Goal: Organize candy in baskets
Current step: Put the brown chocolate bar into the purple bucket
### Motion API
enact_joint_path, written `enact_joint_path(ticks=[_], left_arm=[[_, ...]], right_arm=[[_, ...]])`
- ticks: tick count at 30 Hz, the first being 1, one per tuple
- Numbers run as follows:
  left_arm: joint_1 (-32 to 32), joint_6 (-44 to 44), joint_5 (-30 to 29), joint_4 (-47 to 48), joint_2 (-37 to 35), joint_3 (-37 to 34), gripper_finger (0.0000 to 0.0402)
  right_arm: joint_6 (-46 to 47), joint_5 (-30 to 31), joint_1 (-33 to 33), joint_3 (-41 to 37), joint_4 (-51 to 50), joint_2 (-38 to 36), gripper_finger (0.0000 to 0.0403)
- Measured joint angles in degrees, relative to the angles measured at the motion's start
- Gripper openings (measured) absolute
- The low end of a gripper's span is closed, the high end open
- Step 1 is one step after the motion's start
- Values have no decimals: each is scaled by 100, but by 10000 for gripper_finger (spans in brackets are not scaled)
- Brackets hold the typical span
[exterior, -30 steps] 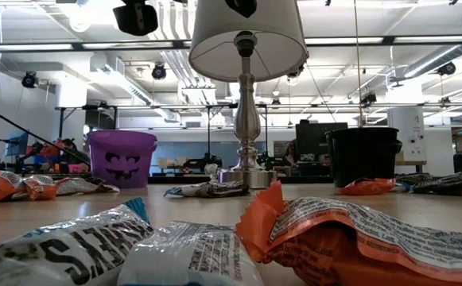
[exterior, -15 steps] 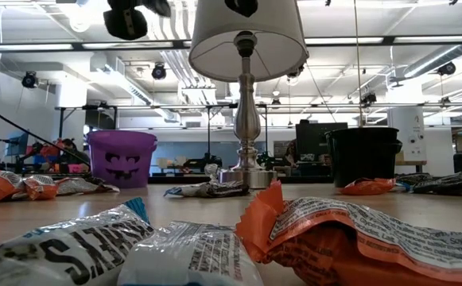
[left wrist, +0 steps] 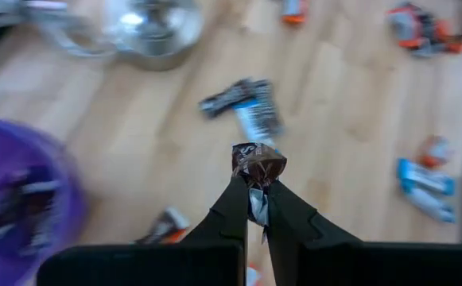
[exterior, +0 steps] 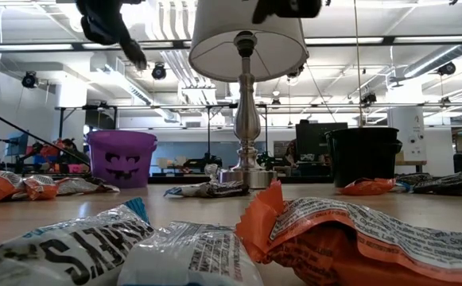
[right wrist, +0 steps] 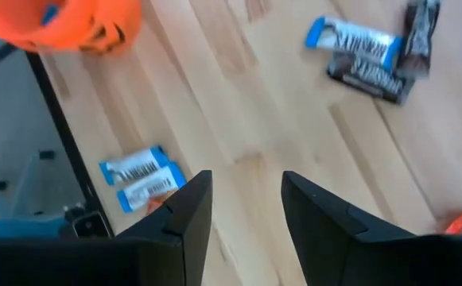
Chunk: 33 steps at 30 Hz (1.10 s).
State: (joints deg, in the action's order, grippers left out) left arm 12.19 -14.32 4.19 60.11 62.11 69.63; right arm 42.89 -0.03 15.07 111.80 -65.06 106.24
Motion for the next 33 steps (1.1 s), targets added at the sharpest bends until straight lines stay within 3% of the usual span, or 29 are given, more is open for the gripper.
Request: enact_joint_path(ticks=[21,28,33], left_arm=[[3133,1513,-71,342,452,0,0],[3461,1763,-71,384,801,0,3],[3459,1760,-71,419,1024,0,38]], right_arm=[[110,312,181,-1448,-201,0,148],[108,298,181,-1675,-226,2,148],[97,295,181,-1682,-227,-24,148]])
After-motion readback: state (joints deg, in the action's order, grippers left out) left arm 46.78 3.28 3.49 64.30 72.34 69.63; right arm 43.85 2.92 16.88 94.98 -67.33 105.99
